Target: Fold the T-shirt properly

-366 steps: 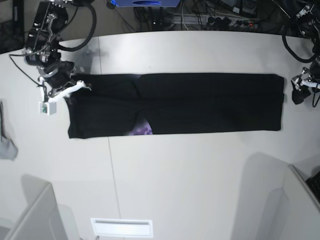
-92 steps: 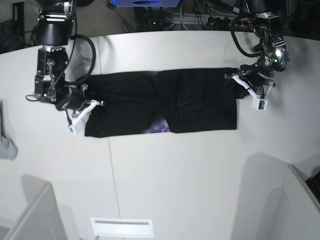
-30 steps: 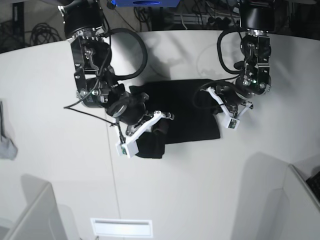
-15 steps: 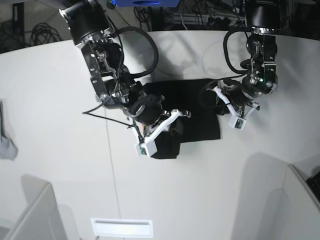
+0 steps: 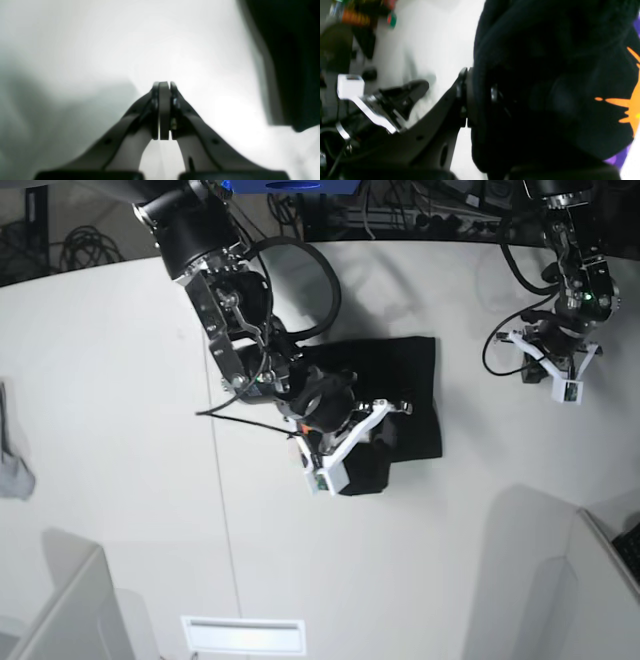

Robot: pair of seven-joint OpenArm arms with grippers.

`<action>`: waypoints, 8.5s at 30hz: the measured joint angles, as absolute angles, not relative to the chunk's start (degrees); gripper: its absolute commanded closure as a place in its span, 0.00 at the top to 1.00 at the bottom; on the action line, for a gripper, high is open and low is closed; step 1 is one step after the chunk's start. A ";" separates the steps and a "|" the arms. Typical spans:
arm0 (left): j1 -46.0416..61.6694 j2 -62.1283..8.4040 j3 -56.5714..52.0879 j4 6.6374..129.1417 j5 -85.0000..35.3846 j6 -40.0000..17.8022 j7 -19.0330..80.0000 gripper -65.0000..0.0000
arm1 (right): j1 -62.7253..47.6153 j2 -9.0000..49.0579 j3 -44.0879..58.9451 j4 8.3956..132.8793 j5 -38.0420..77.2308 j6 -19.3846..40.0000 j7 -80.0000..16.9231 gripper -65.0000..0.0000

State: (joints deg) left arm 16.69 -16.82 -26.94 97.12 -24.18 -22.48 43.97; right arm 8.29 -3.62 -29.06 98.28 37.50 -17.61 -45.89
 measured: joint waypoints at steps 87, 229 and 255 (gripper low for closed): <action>21.23 -12.53 -38.11 98.65 -56.07 -35.62 50.33 0.55 | -3.31 12.58 -18.92 108.64 40.03 -17.41 -36.10 0.00; 8.71 -21.19 -8.58 111.39 -8.10 -38.87 44.21 0.00 | -35.05 2.66 19.64 112.18 19.33 11.16 -24.34 0.00; 54.43 -25.78 -15.59 89.27 -8.67 -39.03 -6.70 0.00 | -63.42 6.24 20.53 114.39 19.25 15.68 -25.19 0.00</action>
